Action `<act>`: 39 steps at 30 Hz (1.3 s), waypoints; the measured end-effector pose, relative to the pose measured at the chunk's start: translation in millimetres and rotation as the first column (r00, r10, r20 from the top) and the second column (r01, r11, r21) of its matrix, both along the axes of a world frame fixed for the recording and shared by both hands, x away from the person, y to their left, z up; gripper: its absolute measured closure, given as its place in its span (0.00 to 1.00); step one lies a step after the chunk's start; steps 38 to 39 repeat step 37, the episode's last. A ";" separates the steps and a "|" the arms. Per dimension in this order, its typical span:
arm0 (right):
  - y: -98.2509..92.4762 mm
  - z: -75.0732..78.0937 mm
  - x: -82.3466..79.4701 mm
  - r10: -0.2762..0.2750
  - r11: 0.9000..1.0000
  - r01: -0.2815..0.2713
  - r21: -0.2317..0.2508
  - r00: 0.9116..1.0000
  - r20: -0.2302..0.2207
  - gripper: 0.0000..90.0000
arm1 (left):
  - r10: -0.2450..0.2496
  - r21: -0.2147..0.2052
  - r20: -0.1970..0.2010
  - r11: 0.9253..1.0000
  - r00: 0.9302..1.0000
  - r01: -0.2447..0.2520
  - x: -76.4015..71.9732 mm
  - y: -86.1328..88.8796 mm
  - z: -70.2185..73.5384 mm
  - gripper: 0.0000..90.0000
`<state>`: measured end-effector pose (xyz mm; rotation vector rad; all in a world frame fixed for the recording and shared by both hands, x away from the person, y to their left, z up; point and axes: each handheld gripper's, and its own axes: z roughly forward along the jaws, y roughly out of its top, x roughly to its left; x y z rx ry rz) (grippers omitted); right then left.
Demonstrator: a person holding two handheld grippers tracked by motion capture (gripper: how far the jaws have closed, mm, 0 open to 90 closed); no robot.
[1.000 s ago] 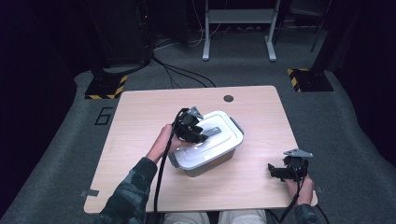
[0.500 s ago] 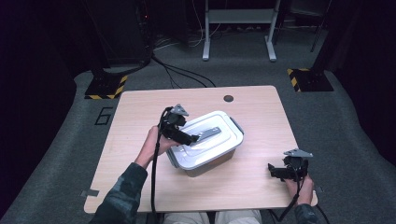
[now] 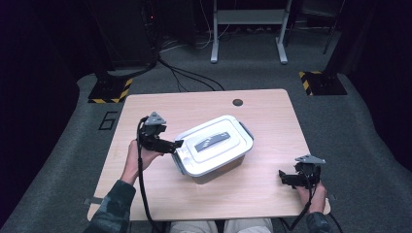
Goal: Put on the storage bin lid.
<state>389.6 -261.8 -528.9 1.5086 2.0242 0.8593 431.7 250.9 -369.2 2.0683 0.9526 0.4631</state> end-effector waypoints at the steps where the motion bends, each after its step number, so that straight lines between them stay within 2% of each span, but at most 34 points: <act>1: 0.0 0.0 0.0 0.000 1.000 0.000 0.000 1.000 0.000 0.02 | 0.015 -0.001 0.001 1.000 1.000 -0.015 -2.1 6.7 -1.5 0.10; 3: 0.0 0.0 0.0 0.000 1.000 0.000 0.000 1.000 0.000 0.02 | 0.063 -0.016 0.012 0.998 0.998 -0.062 -6.3 19.5 -6.9 0.09; 7: 0.0 0.0 0.0 -0.001 1.000 0.001 0.000 1.000 0.000 0.02 | 0.147 -0.034 -0.004 0.988 0.989 -0.147 -12.7 47.2 -22.0 0.07; 10: 0.0 0.0 0.0 0.000 1.000 0.000 0.000 1.000 0.000 0.02 | 0.223 -0.035 -0.022 0.974 0.975 -0.223 -17.9 64.4 -37.0 0.07; 15: 0.0 0.0 0.0 0.000 1.000 0.000 0.000 1.000 0.000 0.02 | 0.305 -0.041 -0.078 0.950 0.949 -0.309 -22.4 86.8 -69.8 0.05; 16: 0.1 0.0 -0.1 -0.001 1.000 0.001 0.000 1.000 0.000 0.02 | 0.335 -0.029 -0.095 0.940 0.938 -0.339 -22.5 92.8 -83.8 0.04; 17: 0.1 0.0 0.0 -0.001 1.000 0.001 0.000 1.000 0.000 0.02 | 0.335 -0.029 -0.095 0.940 0.938 -0.339 -22.5 92.8 -83.8 0.04; 18: 0.1 0.0 0.0 -0.001 1.000 0.001 0.000 1.000 0.000 0.02 | 0.353 -0.014 -0.100 0.934 0.930 -0.356 -22.8 95.4 -90.6 0.04; 20: 0.1 0.0 0.0 -0.001 1.000 0.001 0.000 1.000 0.000 0.02 | 0.383 -0.010 -0.121 0.922 0.916 -0.387 -23.1 100.1 -105.1 0.03; 22: 0.1 0.0 0.0 -0.001 1.000 0.001 0.000 1.000 0.001 0.02 | 0.399 -0.003 -0.143 0.915 0.906 -0.404 -23.8 105.1 -117.7 0.01; 23: 0.0 0.0 0.0 0.000 1.000 0.000 0.000 1.000 0.000 0.02 | 0.418 -0.001 -0.157 0.906 0.895 -0.423 -25.3 108.7 -128.4 0.00; 24: 0.0 0.0 0.0 0.000 1.000 0.000 0.000 1.000 0.000 0.02 | 0.418 -0.001 -0.157 0.906 0.895 -0.423 -25.3 108.7 -128.4 0.00; 26: 0.0 0.0 0.0 0.000 1.000 0.000 0.000 1.000 0.000 0.02 | 0.437 0.021 -0.151 0.898 0.887 -0.439 -26.9 110.9 -137.5 0.00; 28: 0.0 0.0 0.1 0.000 1.000 0.000 0.000 1.000 0.000 0.02 | 0.462 0.045 -0.144 0.886 0.875 -0.461 -28.7 111.0 -145.2 0.00; 30: 0.1 0.0 0.0 0.001 1.000 -0.001 0.000 1.000 0.001 0.02 | 0.464 0.054 -0.142 0.885 0.874 -0.462 -29.1 111.2 -151.2 0.00; 32: 0.3 0.1 -0.1 0.002 1.000 -0.002 0.001 1.000 0.000 0.02 | 0.474 0.054 -0.140 0.881 0.870 -0.471 -29.7 110.4 -156.4 0.00; 33: 0.3 0.1 -0.1 0.003 1.000 -0.003 0.001 1.000 0.000 0.02 | 0.475 0.055 -0.130 0.880 0.871 -0.472 -30.3 110.2 -158.2 0.00; 35: 0.4 0.1 -0.3 0.004 1.000 -0.004 0.001 1.000 0.001 0.02 | 0.486 0.050 -0.104 0.874 0.868 -0.484 -31.9 109.0 -160.6 0.00; 37: 0.5 0.1 -0.3 0.004 1.000 -0.004 0.001 1.000 0.001 0.02 | 0.487 0.061 -0.086 0.873 0.869 -0.483 -32.5 107.5 -162.3 0.00; 39: 0.5 0.1 -0.3 0.004 1.000 -0.004 0.001 1.000 0.001 0.02 | 0.487 0.061 -0.086 0.873 0.869 -0.483 -32.5 107.5 -162.3 0.00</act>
